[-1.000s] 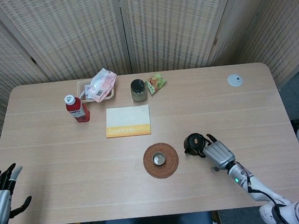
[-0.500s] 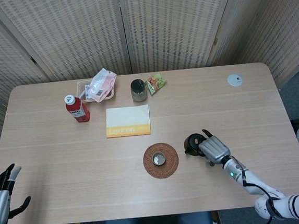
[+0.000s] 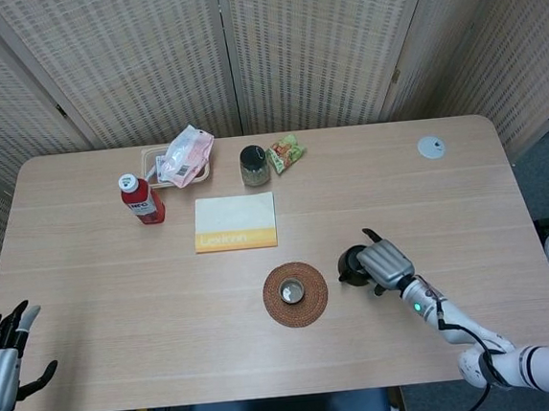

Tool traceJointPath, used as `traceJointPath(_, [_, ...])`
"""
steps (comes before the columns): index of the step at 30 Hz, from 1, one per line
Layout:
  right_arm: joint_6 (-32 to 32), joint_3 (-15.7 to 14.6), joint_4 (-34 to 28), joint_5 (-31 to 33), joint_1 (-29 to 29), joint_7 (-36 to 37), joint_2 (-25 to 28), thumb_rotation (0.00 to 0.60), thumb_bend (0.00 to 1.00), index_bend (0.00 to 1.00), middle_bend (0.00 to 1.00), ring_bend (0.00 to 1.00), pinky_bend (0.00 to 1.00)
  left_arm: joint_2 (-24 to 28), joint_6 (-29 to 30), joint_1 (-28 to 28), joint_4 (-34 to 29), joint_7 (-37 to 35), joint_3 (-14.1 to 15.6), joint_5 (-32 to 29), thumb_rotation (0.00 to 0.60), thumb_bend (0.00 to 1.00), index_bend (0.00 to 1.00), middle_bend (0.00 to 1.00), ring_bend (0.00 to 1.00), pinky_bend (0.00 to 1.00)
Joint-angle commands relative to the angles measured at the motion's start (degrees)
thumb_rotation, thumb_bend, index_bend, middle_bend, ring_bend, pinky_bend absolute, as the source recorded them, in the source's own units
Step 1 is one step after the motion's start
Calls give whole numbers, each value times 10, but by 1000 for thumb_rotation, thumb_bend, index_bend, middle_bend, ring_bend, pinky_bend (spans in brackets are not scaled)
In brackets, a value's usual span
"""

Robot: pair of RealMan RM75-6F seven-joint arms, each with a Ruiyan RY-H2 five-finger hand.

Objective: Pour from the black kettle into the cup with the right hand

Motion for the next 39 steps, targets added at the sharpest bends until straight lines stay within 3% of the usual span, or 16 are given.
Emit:
traceJointPath(1, [-3, 5, -1, -5, 5, 11, 6, 492, 0, 907, 913, 856, 16, 0, -1, -1, -1, 1, 0, 0, 600, 254, 87, 30, 102, 12])
traceJointPath(6, [1, 13, -4, -6, 9, 25, 14, 378, 0, 920, 918, 860, 16, 1, -3, -1, -3, 3, 0, 0, 600, 254, 87, 30, 102, 12])
traceJointPath(8, [3, 17, -5, -6, 10, 33, 17, 359, 0, 931, 926, 866, 16, 1, -4, -2, -4, 4, 0, 0, 600, 254, 87, 30, 102, 12])
traceJointPath(15, [3, 31, -7, 6, 17, 47, 19, 349, 0, 1000, 983, 922, 47, 0, -6, -4, -7, 7, 0, 0, 600, 254, 87, 30, 102, 12])
traceJointPath(27, [-11, 46, -21, 30, 37, 41, 35, 350, 4, 1000, 1000, 972, 137, -2, -8, -5, -3, 4, 0, -1, 600, 255, 87, 30, 102, 12])
traceJointPath(29, [-8, 45, -24, 32, 39, 31, 37, 349, 56, 1000, 1000, 974, 147, -2, -8, -5, -2, 3, 0, -1, 600, 254, 87, 30, 102, 12])
traceJointPath(34, [-4, 43, -33, 38, 41, 19, 41, 348, 350, 1000, 1000, 977, 165, -4, -8, -5, 1, 0, 0, -1, 600, 254, 87, 30, 102, 12])
traceJointPath(39, [4, 41, -38, 39, 40, 12, 42, 345, 438, 1000, 1000, 978, 175, -4, -7, -4, 4, -3, 1, -1, 600, 255, 87, 30, 103, 12])
